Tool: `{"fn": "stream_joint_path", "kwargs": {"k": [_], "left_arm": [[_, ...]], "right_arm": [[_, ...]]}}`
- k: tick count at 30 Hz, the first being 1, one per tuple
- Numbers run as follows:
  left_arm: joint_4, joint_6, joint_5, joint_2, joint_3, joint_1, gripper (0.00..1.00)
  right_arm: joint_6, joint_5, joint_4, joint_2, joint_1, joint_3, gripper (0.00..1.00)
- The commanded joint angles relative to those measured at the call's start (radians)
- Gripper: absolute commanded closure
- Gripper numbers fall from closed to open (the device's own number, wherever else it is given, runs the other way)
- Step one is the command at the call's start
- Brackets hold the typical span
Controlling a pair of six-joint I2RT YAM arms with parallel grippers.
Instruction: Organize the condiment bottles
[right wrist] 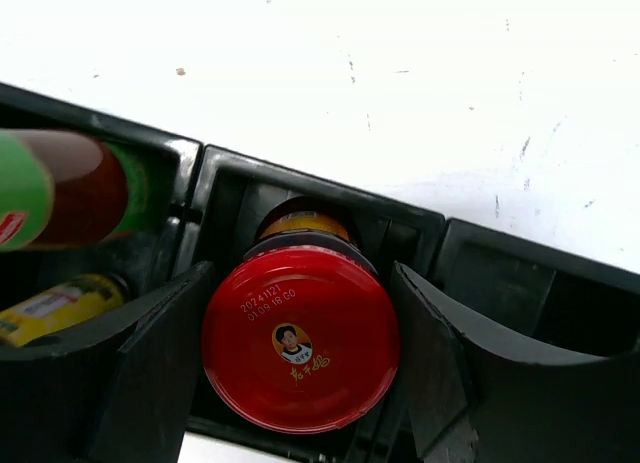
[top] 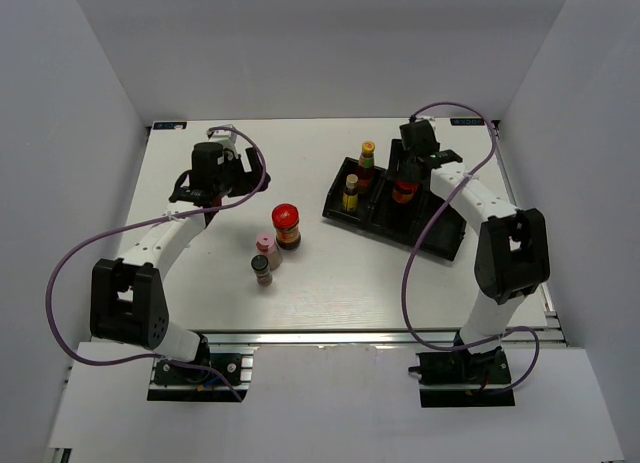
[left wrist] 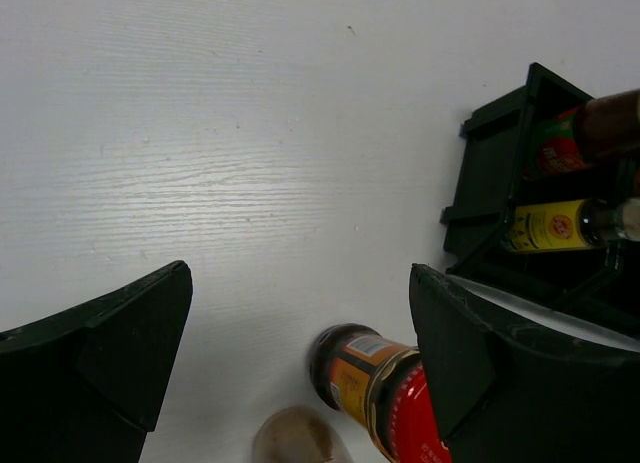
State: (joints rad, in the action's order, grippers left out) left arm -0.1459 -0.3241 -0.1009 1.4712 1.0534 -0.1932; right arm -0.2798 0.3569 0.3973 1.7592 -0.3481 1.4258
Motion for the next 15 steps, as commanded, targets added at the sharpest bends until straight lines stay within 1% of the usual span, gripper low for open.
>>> {"fn": "stream_joint_path", "kwargs": {"k": [1, 4, 7, 8, 9, 10, 12, 13, 15], "left_arm": [[0.034, 0.02, -0.108, -0.052, -0.015, 0.005, 0.02], [0.029, 0.022, -0.155, -0.055, -0.016, 0.005, 0.02], [0.002, 0.039, -0.229, -0.048, -0.006, 0.0, 0.02], [-0.012, 0.055, -0.24, -0.046, -0.003, -0.005, 0.02], [-0.021, 0.065, -0.243, -0.049, -0.001, -0.011, 0.02], [-0.04, 0.077, -0.244, -0.057, -0.003, -0.026, 0.02], [-0.058, 0.117, -0.238, -0.066, -0.006, -0.044, 0.02], [-0.073, 0.137, -0.212, -0.08, -0.007, -0.066, 0.02], [-0.09, 0.152, -0.183, -0.092, -0.015, -0.086, 0.02]], "right_arm": [[0.004, 0.02, -0.13, -0.007, 0.003, 0.074, 0.75], [0.002, 0.042, -0.144, 0.013, 0.008, 0.071, 0.71], [-0.013, 0.042, -0.147, 0.036, 0.018, 0.073, 0.63], [-0.016, 0.027, -0.14, 0.04, 0.02, 0.074, 0.51], [-0.024, 0.022, -0.134, 0.045, 0.021, 0.079, 0.46], [-0.038, 0.007, -0.126, 0.046, 0.021, 0.079, 0.38], [-0.042, -0.006, -0.114, 0.04, 0.021, 0.07, 0.31], [-0.05, -0.007, -0.109, 0.034, 0.021, 0.065, 0.28], [-0.05, -0.006, -0.101, 0.007, 0.023, 0.044, 0.24]]}}
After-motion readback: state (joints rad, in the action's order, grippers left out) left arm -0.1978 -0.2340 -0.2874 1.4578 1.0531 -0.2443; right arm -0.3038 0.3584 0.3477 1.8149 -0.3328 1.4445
